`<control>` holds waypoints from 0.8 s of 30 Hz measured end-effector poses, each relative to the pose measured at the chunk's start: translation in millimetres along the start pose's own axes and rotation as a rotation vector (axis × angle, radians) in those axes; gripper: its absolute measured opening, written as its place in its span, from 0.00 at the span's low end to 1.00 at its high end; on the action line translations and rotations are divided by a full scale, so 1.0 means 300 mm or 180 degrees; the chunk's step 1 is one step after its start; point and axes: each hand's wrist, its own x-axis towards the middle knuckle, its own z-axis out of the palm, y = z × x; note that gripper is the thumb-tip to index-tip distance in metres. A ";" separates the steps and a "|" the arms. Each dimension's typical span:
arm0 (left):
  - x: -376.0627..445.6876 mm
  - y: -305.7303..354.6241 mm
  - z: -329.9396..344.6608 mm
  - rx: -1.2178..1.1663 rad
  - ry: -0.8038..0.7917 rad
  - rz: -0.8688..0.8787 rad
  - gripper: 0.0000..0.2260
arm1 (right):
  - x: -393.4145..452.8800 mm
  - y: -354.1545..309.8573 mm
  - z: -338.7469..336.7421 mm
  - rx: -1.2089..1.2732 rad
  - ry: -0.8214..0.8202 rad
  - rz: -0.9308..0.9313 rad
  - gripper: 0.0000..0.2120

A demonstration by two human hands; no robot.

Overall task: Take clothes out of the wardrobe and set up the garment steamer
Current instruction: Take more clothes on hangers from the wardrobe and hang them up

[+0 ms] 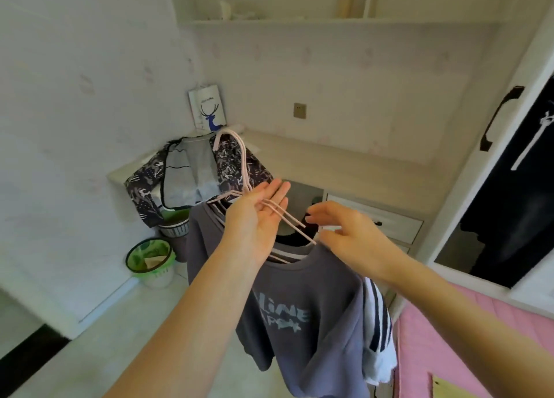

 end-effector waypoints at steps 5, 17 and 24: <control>0.089 0.100 -0.091 0.0801 0.0056 0.0435 0.21 | 0.202 -0.113 0.180 -0.0823 0.0090 -0.0414 0.11; 0.334 0.514 -0.443 0.3595 -0.0414 0.1578 0.14 | 0.645 -0.263 0.492 -0.0379 0.0504 -0.0918 0.08; 0.381 0.723 -0.701 0.4231 0.0720 0.3422 0.11 | 0.828 -0.296 0.578 -0.0182 0.0479 -0.0963 0.08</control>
